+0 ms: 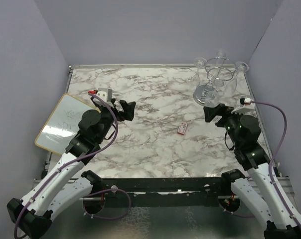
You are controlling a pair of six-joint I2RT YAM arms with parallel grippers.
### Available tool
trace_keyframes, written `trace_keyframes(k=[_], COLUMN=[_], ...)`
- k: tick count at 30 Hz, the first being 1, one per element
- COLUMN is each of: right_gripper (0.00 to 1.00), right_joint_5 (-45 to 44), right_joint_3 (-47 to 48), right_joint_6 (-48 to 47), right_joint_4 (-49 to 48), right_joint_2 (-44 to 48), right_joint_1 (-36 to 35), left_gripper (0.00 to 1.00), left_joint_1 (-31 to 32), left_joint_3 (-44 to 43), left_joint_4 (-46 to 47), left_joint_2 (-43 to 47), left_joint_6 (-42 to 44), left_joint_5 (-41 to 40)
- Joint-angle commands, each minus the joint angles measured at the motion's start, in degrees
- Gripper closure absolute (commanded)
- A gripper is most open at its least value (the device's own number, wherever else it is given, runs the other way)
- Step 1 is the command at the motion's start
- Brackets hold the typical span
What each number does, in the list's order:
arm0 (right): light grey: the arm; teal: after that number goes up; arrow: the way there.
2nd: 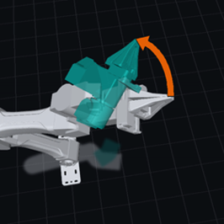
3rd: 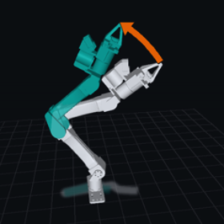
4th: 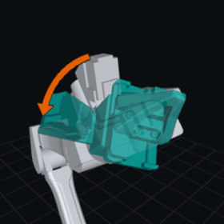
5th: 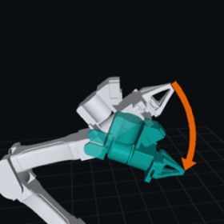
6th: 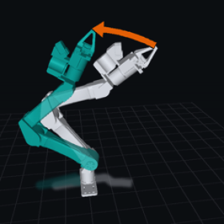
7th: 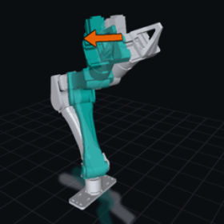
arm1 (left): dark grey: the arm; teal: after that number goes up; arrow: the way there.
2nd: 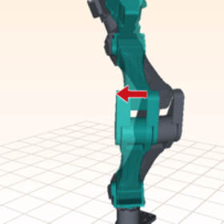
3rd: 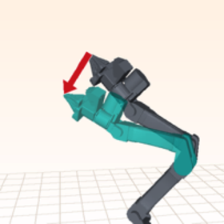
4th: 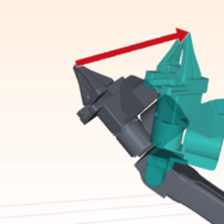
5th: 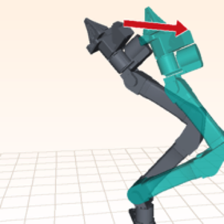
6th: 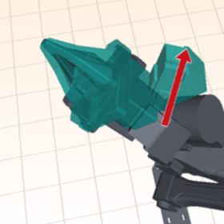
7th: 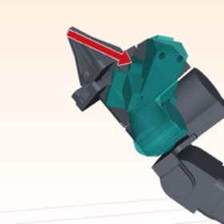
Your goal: Take the wine glass off the wine glass rack
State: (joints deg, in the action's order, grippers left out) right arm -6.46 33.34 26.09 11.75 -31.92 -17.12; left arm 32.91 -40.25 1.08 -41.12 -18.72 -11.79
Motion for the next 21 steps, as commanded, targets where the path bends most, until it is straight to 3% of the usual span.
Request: trace_keyframes(k=[1, 14, 21], right_gripper=[0.0, 0.01, 0.01], right_joint_5=[3.0, 2.2, 3.0], right_joint_3=[7.4, 15.2, 19.4], right_joint_6=[-2.8, -6.4, -5.1], right_joint_4=[4.3, 8.5, 12.0], right_joint_2=[-5.2, -13.3, -18.2], right_joint_1=[2.9, 6.1, 10.8], left_gripper=[0.01, 0.01, 0.01], left_joint_1=[2.1, 4.5, 4.7], left_joint_3=[-6.8, -15.2, -22.2], left_joint_4=[3.2, 4.8, -1.4], left_joint_2=[-4.9, -12.8, -17.8], left_joint_6=[8.1, 14.2, 13.5], left_joint_5=[1.0, 1.4, 5.9])
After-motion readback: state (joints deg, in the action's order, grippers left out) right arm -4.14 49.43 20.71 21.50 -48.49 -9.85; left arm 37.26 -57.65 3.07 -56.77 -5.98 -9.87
